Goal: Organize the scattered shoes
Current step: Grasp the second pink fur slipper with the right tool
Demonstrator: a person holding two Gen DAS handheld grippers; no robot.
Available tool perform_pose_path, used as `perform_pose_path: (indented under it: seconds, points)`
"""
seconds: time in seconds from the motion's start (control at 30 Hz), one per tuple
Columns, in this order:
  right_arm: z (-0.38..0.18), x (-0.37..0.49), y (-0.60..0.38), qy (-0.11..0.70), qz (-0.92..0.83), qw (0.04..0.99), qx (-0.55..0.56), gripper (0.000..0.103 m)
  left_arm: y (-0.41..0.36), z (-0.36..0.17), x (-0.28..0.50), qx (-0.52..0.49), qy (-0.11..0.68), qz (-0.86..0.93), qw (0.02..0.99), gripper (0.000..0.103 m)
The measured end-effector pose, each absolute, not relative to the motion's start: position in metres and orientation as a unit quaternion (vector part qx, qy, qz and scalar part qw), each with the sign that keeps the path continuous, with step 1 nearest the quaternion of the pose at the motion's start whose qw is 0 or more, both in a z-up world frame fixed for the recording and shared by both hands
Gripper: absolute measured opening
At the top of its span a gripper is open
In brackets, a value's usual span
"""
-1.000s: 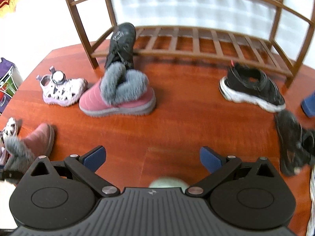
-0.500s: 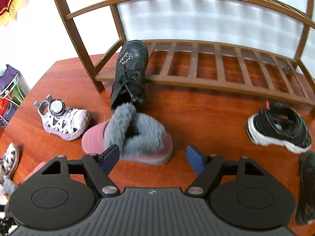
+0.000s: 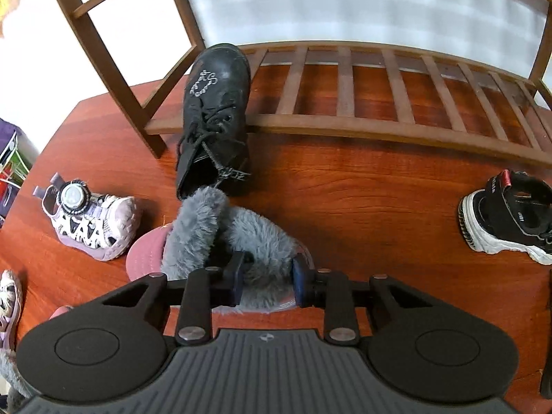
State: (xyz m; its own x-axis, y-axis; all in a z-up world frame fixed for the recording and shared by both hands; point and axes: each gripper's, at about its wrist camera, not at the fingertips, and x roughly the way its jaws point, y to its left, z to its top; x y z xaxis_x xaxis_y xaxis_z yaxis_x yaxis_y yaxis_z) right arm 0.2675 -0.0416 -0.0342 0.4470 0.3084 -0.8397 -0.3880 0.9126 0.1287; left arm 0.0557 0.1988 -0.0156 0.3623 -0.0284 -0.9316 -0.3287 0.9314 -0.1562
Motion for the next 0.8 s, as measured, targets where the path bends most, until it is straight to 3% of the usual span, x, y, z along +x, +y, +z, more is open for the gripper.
perform_pose_path:
  seconds: [0.4,0.43,0.5,0.57,0.8]
  points:
    - [-0.032,0.19,-0.037,0.502,0.278,0.818,-0.039,0.029,0.197,-0.01,0.059,-0.142,0.556,0.088,0.815,0.065]
    - [-0.031,0.187,-0.037,0.499,0.282,0.818,-0.045,0.033,0.198,-0.01,0.06,-0.141,0.555,0.088,0.815,0.065]
    - [-0.027,0.181,-0.035,0.486,0.285,0.824,-0.067,0.055,0.199,-0.01,0.06,-0.142,0.556,0.088,0.814,0.067]
    - [-0.024,0.179,-0.033,0.473,0.287,0.828,-0.087,0.086,0.199,-0.011,0.061,-0.142,0.556,0.088,0.814,0.068]
    - [-0.036,0.197,-0.017,0.476,0.29,0.822,-0.12,0.088,0.199,-0.015,0.07,-0.143,0.557,0.09,0.813,0.069]
